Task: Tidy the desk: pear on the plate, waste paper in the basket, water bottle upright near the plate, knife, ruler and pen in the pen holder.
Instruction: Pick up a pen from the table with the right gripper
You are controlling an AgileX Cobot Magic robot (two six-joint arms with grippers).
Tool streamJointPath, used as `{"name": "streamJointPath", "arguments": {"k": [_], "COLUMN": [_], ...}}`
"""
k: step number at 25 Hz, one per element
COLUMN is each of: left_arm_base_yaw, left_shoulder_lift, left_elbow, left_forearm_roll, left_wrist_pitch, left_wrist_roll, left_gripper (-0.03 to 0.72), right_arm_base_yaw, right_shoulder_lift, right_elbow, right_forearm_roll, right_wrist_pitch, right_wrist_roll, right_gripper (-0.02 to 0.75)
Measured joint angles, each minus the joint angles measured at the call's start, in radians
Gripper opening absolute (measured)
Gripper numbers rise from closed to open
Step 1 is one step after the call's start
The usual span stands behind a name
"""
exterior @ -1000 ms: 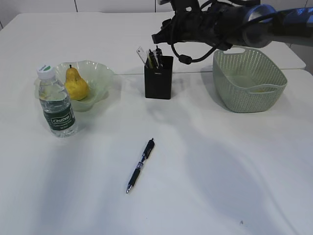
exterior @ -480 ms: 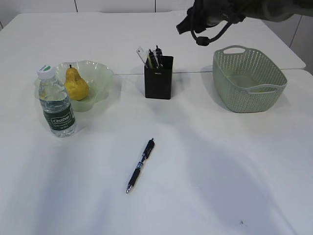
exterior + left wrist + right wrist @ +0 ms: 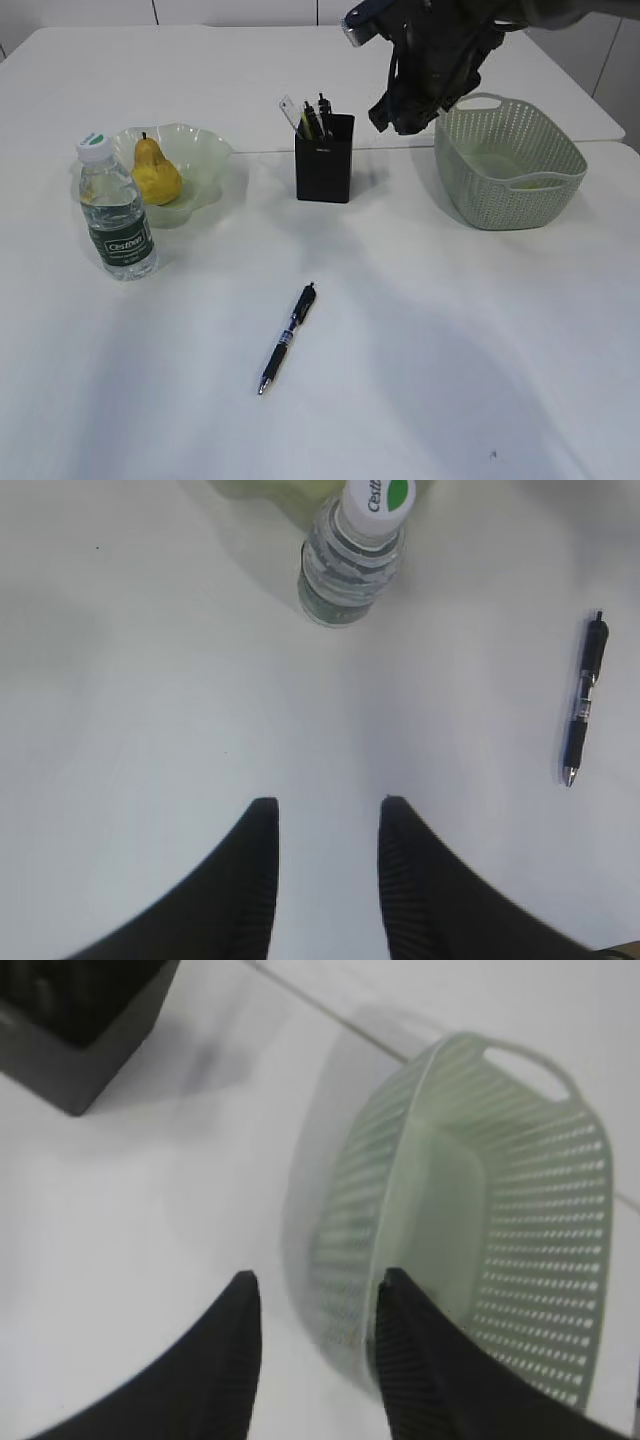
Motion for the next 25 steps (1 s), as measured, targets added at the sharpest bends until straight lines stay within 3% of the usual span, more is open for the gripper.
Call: {"name": "streamJointPath", "arguments": {"k": [7, 17, 21, 25], "left_arm_base_yaw": [0.0, 0.0, 0.0, 0.0], "left_shoulder_lift": [0.0, -0.001, -0.001, -0.001], "left_elbow": [0.0, 0.0, 0.0, 0.0], "left_forearm_roll": [0.022, 0.045, 0.045, 0.045], "left_wrist_pitch": [0.0, 0.002, 0.002, 0.002], "left_wrist_roll": [0.0, 0.0, 0.0, 0.0], "left_gripper": [0.237, 0.237, 0.237, 0.237], "right_arm_base_yaw": [0.005, 0.011, 0.016, 0.073], "right_shoulder_lift": [-0.054, -0.092, -0.092, -0.092], "right_elbow": [0.0, 0.0, 0.0, 0.0], "right_forearm_roll": [0.262, 0.672, 0.775, 0.724], "right_wrist_pitch": [0.221, 0.24, 0.24, 0.24], "right_wrist_roll": [0.0, 0.09, 0.181, 0.267], "right_gripper": [0.318, 0.317, 0.316, 0.316]}}
